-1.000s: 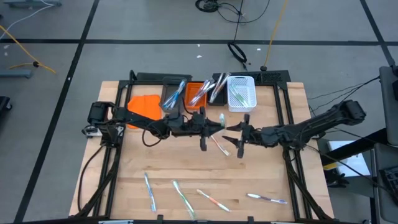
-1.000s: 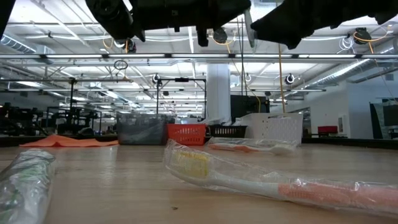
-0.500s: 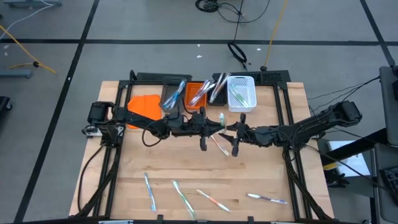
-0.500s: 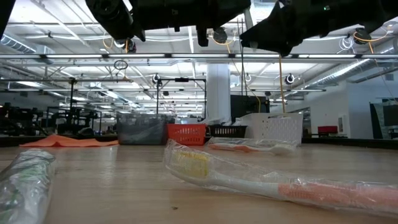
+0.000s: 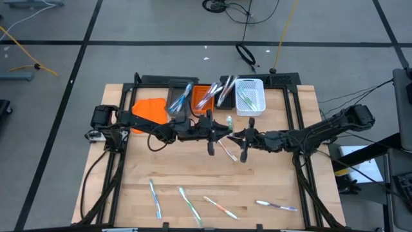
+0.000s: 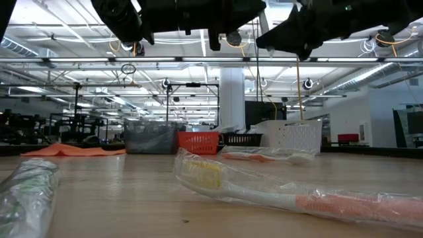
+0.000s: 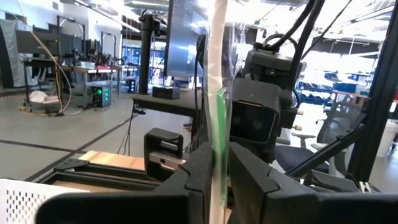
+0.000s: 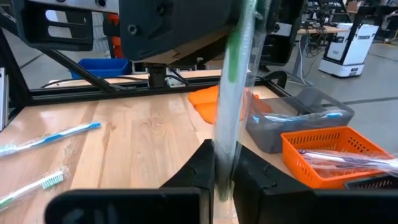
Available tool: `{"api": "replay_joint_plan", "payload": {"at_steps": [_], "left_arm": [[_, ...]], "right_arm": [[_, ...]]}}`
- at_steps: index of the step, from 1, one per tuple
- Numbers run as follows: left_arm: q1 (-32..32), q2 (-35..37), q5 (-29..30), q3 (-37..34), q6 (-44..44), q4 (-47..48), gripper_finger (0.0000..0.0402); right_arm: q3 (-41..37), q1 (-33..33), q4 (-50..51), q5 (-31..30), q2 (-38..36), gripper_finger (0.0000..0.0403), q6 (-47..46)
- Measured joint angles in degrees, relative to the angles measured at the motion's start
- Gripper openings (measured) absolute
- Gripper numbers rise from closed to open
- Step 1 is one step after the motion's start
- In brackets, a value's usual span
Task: Pick & Place Toothbrushes
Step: Put the green toothbrush into the white bin
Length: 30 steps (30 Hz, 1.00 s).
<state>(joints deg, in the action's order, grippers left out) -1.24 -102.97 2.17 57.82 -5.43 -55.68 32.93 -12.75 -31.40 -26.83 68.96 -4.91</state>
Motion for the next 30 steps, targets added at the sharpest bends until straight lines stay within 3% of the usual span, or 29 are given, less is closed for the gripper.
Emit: {"api": "replay_joint_plan", "payload": {"at_steps": [7,18,23,30], "left_arm": [[0.27,0.04,0.21,0.00,1.92,3.15,0.0076],[0.45,0.04,-0.74,-0.01,0.38,11.40,0.0215],[-1.43,0.04,-0.91,-0.02,-1.08,16.64,0.0242],[-4.83,0.04,-0.89,-0.02,-1.07,18.73,0.0246]], "right_arm": [[0.00,0.00,5.59,-4.05,-2.85,0.0019,-1.08],[0.00,3.71,19.09,-10.95,-11.47,0.0019,-6.29],[0.00,10.22,24.61,-10.39,-12.47,0.0019,-8.31],[0.00,24.12,32.38,-0.19,-11.43,0.0019,-12.23]]}}
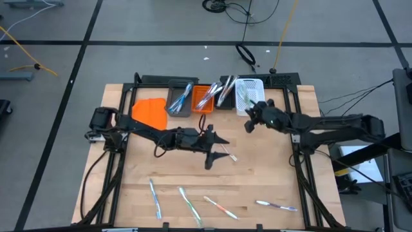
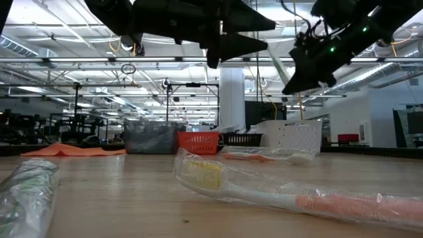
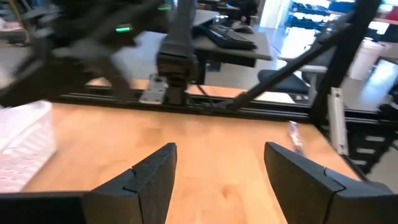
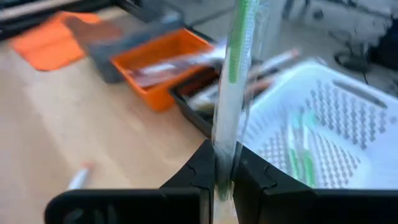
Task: Pick & Place Toothbrushes
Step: Put the green toothbrush into the white bin
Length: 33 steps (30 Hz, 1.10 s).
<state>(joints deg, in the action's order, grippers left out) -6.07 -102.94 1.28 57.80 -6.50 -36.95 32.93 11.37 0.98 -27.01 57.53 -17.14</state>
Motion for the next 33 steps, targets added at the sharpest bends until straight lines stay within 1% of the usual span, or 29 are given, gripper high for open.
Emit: {"api": "replay_joint_plan", "payload": {"at_steps": [4,9,13,15,18,23,28,33], "left_arm": [[-1.73,0.00,-0.02,0.00,0.11,0.00,0.0246],[-3.30,-0.01,0.04,0.00,0.13,0.02,0.0246],[-4.22,-0.02,0.04,0.00,0.09,-0.02,0.0246],[-4.57,0.00,0.31,0.00,0.07,-0.04,0.0246],[-4.67,0.00,1.45,0.00,0.01,-0.09,0.0246],[-4.65,0.00,1.77,0.00,-1.25,0.27,0.0246],[-4.67,0.00,1.77,0.00,-1.48,1.85,0.0246],[-4.67,-0.02,1.77,0.00,-1.49,2.60,0.0246]], "right_arm": [[0.00,7.53,2.05,6.38,0.57,0.0019,-0.06],[0.30,15.26,4.06,12.81,0.57,0.0019,1.29],[2.59,20.30,8.93,15.26,2.37,0.0019,3.00],[4.75,22.28,12.14,15.36,4.01,0.0019,3.75],[8.27,24.51,14.19,16.81,7.91,0.0019,6.25],[12.35,26.75,16.77,16.86,14.48,0.0019,8.27],[12.68,27.87,18.64,16.84,19.21,0.0019,9.21],[12.68,28.11,19.49,16.86,21.18,0.0019,9.68]]}}
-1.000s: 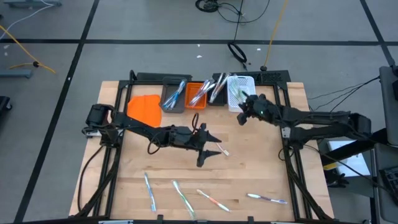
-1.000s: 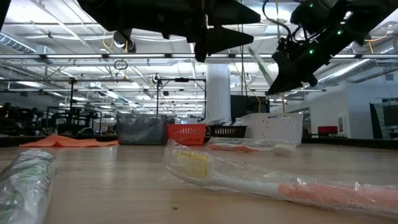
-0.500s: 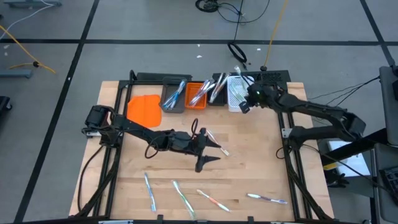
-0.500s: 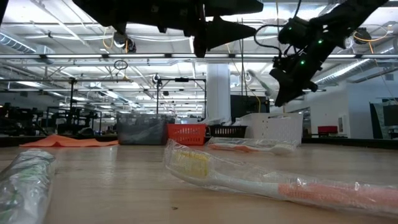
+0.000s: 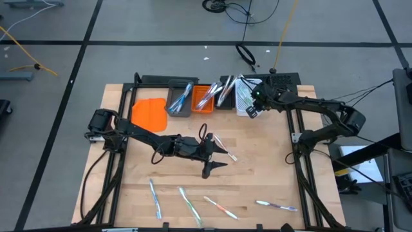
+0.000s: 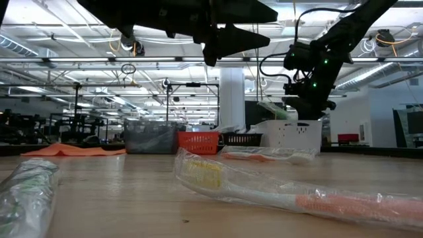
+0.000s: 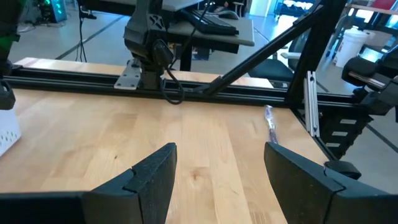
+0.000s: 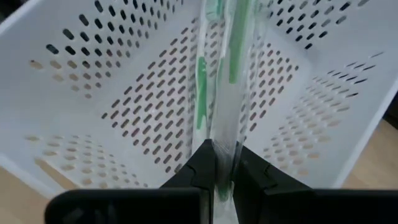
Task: Pick & Place Toothbrushes
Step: Put the green toothbrush into the white bin
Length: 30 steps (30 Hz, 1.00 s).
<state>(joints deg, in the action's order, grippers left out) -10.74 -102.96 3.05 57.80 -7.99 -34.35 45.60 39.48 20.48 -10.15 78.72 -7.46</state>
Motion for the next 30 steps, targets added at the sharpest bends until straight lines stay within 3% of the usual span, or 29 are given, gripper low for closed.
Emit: {"api": "replay_joint_plan", "payload": {"at_steps": [17,30], "left_arm": [[0.00,0.00,0.02,0.00,0.11,0.31,0.0246],[0.00,0.00,0.04,0.00,0.31,0.54,0.0246]], "right_arm": [[0.00,-0.04,-0.01,-0.15,-0.12,0.0055,2.31],[0.00,-0.08,1.38,1.47,-6.64,0.0058,1.13]]}}
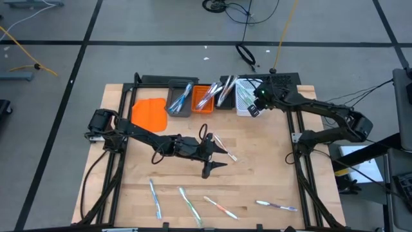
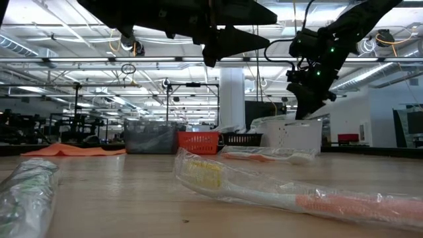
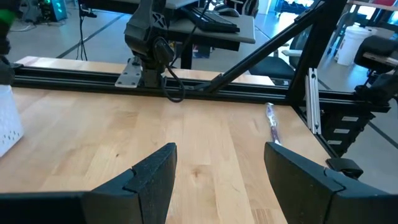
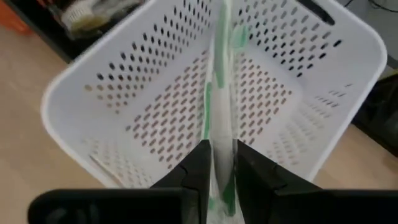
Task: Pick & Place Toothbrushes
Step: Put the green toothbrush into the white bin
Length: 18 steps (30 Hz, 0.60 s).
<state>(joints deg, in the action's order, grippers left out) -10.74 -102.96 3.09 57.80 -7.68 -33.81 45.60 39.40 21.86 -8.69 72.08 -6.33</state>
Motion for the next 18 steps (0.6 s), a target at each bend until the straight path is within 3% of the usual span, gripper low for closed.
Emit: {"api": "replay_joint_plan", "payload": {"at_steps": [5,18], "left_arm": [[0.11,0.00,0.02,0.00,-0.03,0.67,0.0246],[0.22,0.00,0.07,0.00,-0.04,1.61,0.0246]], "right_arm": [[0.00,0.00,0.42,2.84,-0.33,0.0059,-0.48],[-0.02,-0.13,4.03,2.86,-0.27,0.0061,-3.25]]}}
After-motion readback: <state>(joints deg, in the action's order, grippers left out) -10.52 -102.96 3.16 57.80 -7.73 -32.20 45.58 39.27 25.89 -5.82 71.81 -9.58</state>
